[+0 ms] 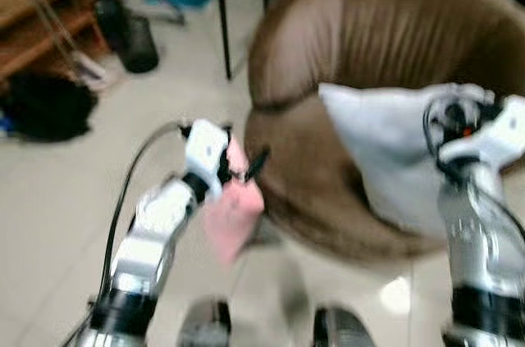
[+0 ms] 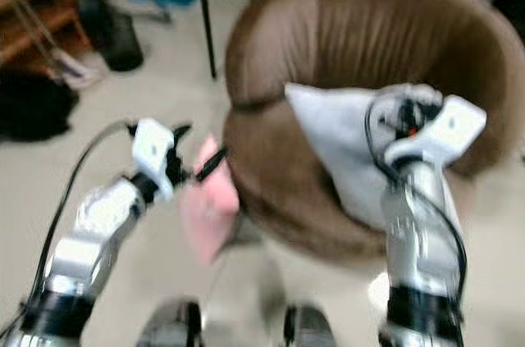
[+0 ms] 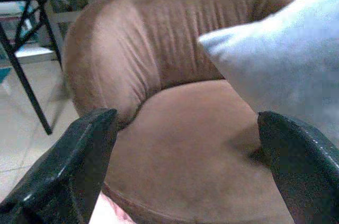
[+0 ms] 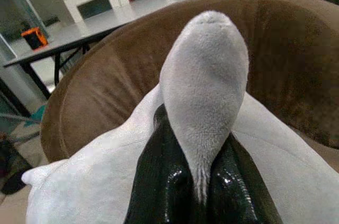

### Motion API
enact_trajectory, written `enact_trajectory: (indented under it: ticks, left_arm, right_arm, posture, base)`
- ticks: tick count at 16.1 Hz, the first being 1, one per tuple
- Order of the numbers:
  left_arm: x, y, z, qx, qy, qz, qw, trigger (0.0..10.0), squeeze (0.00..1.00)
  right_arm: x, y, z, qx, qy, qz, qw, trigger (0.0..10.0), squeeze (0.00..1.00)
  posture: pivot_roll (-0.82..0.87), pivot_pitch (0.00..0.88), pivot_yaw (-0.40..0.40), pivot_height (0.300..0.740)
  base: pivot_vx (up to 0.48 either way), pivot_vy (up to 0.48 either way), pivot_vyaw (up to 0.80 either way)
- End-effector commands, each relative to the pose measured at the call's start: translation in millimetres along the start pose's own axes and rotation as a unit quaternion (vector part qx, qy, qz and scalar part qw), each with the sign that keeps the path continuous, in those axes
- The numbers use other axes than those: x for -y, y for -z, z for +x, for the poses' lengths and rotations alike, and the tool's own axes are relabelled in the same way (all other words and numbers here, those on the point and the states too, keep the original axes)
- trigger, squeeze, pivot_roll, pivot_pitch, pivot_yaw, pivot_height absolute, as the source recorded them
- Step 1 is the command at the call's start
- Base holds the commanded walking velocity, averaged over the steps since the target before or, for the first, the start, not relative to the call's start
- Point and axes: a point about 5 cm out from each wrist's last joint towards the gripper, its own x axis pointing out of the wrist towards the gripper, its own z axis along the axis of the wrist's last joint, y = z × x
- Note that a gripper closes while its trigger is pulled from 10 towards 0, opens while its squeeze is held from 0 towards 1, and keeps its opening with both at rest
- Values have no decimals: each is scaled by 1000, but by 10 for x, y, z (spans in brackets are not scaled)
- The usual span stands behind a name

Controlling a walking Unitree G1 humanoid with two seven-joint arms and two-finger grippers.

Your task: Move the pillow to the sofa from floor

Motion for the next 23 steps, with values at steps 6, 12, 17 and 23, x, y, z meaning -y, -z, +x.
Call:
enact_trajectory:
  ticks: [6,12,17,23]
  left_arm:
    - [5,-25,47,5,19,4,1000,10000,0]
    - [1,-22,78,6,21,4,1000,10000,0]
    - [14,12,47,2,28,5,1000,10000,0]
    - [80,69,18,-17,67,9,998,10000,0]
  right_arm:
    - [22,-147,-107,37,-1,-6,999,10000,0]
    - [-4,-139,-108,27,-8,-16,999,10000,0]
    - [-17,-120,-106,22,-11,-21,999,10000,0]
    - [-11,-110,-110,19,-4,-21,1000,10000,0]
  posture:
    - [-28,43,11,740]
    - [-30,26,8,740]
    - [-26,19,1,740]
    - [-25,31,7,740]
  base:
    - [51,0,0]
    - [344,0,-475]
    - [345,0,0]
    - [274,0,0]
